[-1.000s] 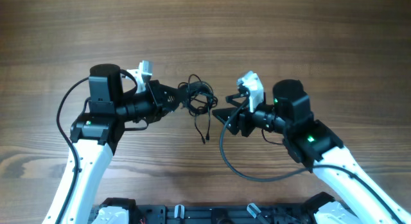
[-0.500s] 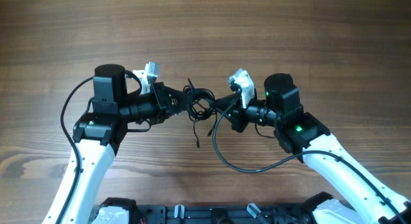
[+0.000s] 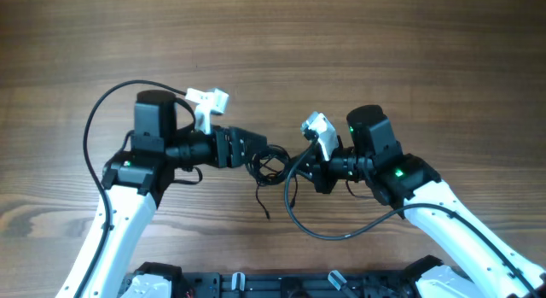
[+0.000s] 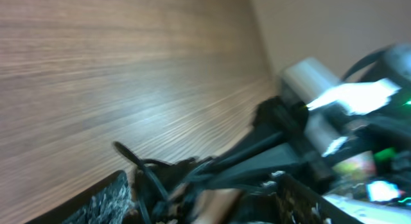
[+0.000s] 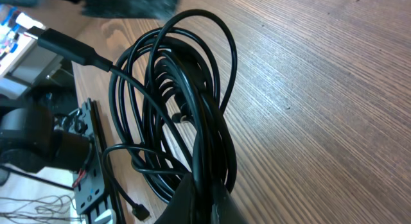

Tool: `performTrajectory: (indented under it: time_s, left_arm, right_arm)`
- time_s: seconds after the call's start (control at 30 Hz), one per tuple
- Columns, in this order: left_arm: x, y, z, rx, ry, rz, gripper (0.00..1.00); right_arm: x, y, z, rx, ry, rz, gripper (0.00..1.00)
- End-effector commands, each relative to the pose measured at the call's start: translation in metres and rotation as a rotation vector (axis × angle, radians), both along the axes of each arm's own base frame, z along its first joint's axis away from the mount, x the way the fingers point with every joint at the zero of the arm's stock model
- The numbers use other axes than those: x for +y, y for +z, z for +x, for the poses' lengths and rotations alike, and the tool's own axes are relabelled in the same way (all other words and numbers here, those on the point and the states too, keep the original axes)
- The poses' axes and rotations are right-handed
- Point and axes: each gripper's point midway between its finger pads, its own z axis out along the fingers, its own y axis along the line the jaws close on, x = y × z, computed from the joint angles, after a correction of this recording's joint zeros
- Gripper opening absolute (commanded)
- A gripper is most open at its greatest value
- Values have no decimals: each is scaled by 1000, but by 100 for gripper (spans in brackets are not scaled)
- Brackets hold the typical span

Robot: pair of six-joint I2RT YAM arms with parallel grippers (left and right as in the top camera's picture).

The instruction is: Untangle cables

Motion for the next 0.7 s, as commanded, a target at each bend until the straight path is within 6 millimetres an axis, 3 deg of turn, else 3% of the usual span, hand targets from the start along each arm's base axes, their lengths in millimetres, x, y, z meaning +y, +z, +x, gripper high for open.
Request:
performTrajectory:
  time_s: [0.0, 0.1, 0.17, 0.23, 0.27, 0.3, 0.4, 0.5, 0.57, 0.67]
  left_arm:
    - [11, -28, 5, -179, -49, 271, 75]
    - [-4, -31, -9, -178, -123, 277, 75]
    - [-12, -35, -19, -163, -162, 279, 68]
    - [-19, -39, -27, -154, -203, 284, 44]
    - [-22, -41, -30, -155, -225, 289, 29]
    - [-25, -43, -33, -152, -243, 296, 7]
    - [-22, -55, -30, -99, -198, 341, 4]
    - [6, -67, -8, 33, 62, 421, 4]
    - [28, -72, 5, 120, 253, 439, 4]
    - [41, -72, 12, 197, 375, 402, 4]
  right_arm:
    - [1, 18, -8, -65, 48, 34, 4]
    - [2, 26, -14, -72, 74, 64, 4]
    - [5, 30, -20, -59, 105, 94, 4]
    - [6, 31, -21, -55, 109, 99, 4]
    - [6, 31, -21, -55, 109, 99, 4]
    - [6, 31, -21, -54, 108, 99, 4]
    - [-8, 20, 1, 17, -76, 37, 4]
    - [-49, 4, 40, 83, -430, -67, 4]
    - [-71, 4, 52, 112, -576, -75, 4]
    - [-88, 8, 60, 133, -677, -55, 4]
